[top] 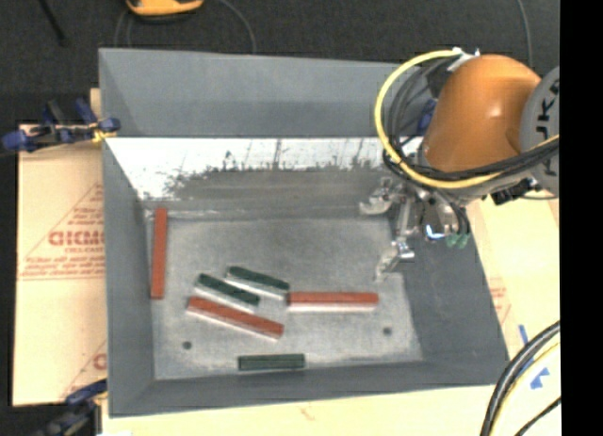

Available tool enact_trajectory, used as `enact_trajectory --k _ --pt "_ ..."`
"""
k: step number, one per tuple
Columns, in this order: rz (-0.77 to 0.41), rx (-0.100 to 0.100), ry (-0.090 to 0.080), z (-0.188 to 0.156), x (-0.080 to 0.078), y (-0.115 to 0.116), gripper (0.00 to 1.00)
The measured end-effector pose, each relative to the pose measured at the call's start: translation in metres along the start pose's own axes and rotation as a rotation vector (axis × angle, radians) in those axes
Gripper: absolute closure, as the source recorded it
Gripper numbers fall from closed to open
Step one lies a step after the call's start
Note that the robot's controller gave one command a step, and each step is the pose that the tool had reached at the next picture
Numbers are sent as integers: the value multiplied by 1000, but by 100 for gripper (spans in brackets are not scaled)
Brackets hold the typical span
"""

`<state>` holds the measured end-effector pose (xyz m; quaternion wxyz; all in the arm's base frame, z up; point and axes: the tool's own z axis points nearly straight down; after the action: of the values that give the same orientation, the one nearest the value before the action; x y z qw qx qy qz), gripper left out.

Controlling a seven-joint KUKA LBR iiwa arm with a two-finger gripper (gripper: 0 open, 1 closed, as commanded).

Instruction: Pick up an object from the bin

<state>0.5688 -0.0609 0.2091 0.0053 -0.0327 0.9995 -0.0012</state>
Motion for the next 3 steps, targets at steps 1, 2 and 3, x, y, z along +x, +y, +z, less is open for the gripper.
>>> enact_trajectory --k 1,2,3 --pt "-168 -1 2 60 1 1 0" --pt "-255 -4 11 127 22 -15 100" --pt "-255 -4 11 127 22 -15 100"
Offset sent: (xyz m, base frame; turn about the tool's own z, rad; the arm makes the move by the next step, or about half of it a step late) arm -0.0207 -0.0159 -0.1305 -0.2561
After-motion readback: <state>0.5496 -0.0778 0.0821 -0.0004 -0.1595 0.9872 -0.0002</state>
